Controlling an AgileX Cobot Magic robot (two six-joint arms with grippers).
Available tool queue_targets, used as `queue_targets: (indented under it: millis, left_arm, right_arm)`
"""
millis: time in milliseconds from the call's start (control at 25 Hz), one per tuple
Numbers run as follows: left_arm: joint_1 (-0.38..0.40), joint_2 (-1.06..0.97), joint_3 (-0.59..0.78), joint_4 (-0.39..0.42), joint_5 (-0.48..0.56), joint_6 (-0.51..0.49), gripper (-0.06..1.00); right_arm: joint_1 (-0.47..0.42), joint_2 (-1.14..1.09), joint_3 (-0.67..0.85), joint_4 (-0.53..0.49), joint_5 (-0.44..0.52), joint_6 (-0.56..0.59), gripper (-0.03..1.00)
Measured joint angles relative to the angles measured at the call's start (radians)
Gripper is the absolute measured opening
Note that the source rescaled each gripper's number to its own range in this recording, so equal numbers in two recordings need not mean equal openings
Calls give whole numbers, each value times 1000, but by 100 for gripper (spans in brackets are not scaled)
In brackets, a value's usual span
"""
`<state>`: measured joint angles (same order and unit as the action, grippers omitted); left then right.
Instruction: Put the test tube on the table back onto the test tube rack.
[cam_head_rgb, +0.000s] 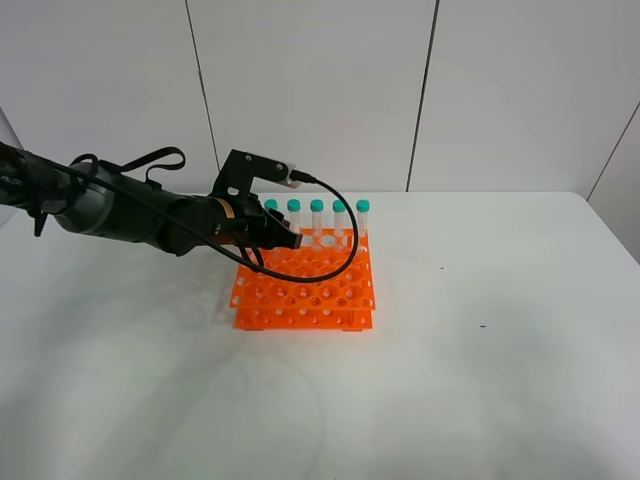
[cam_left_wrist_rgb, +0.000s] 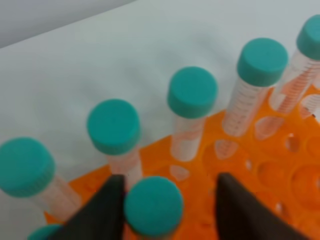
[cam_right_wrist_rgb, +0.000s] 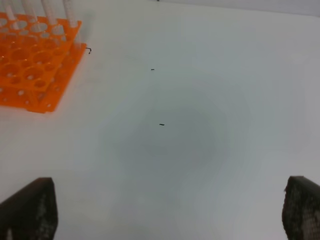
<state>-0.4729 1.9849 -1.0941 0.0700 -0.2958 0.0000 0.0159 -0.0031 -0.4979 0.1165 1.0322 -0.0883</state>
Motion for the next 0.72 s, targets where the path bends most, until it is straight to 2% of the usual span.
queue_targets:
  millis: [120, 440, 600, 720]
  left_arm:
    - [0, -18, 0, 0, 3, 0, 55]
    - [0, -133, 0, 0, 50, -74, 58]
    - [0, -264, 0, 0, 123, -76, 58]
    - [0, -365, -1, 0, 231, -76, 59]
  right_arm:
    - [0, 0, 0, 0, 0, 0, 100]
    - [0, 0, 0, 0, 0, 0, 100]
    - [0, 0, 0, 0, 0, 0, 100]
    - [0, 0, 0, 0, 0, 0, 100]
